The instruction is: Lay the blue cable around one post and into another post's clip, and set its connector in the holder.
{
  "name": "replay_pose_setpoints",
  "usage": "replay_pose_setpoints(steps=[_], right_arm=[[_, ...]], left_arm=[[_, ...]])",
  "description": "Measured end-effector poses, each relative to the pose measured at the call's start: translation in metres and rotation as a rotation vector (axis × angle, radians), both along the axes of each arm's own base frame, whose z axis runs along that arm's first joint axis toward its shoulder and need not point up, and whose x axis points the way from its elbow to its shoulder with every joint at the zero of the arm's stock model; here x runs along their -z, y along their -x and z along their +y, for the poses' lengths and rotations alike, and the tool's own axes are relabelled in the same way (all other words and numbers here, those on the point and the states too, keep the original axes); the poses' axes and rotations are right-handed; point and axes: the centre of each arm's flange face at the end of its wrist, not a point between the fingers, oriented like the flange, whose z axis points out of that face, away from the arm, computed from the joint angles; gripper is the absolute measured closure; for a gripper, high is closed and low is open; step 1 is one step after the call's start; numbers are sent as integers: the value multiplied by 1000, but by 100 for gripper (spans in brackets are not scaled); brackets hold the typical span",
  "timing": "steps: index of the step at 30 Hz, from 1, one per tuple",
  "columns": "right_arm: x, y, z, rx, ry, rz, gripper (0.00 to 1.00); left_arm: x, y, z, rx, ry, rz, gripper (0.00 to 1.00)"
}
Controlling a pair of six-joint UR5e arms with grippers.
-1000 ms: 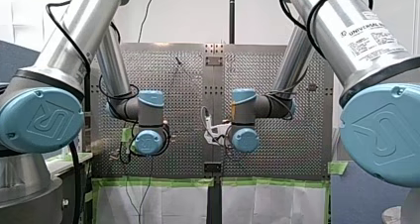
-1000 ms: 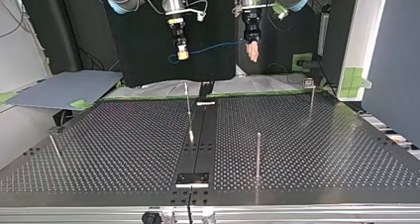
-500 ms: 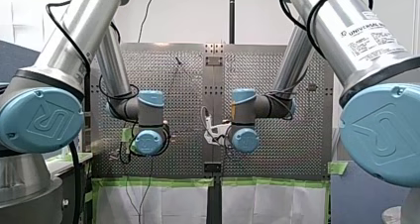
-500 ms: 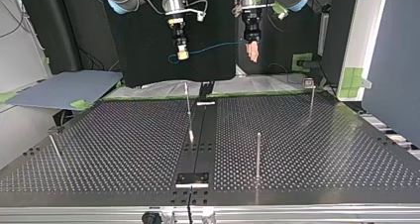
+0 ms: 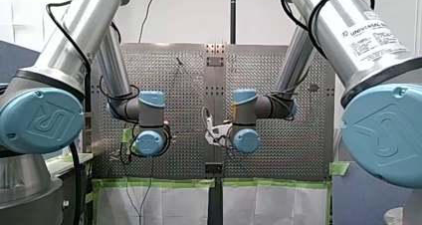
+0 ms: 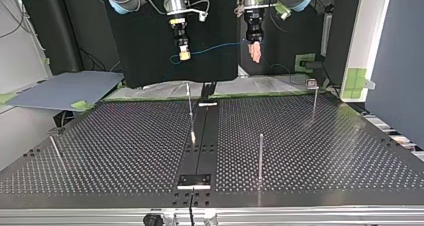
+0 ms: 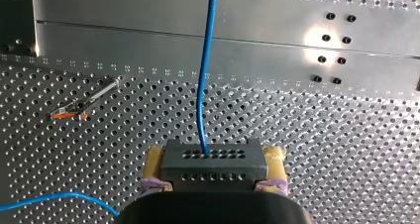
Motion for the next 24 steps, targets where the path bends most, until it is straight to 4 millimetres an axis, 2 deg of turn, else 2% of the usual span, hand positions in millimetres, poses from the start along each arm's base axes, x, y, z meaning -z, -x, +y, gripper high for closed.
replay_pose_setpoints(steps=[15, 18, 20, 24], right_arm=[[0, 0, 0, 0, 0, 0, 100], [0, 0, 0, 0, 0, 0, 97], [0, 0, 0, 0, 0, 0, 89], [0, 0, 0, 0, 0, 0, 89]], left_arm=[[0, 0, 0, 0, 0, 0, 0], [0, 0, 0, 0, 0, 0, 0], [0, 0, 0, 0, 0, 0, 0], [0, 0, 0, 0, 0, 0, 0]])
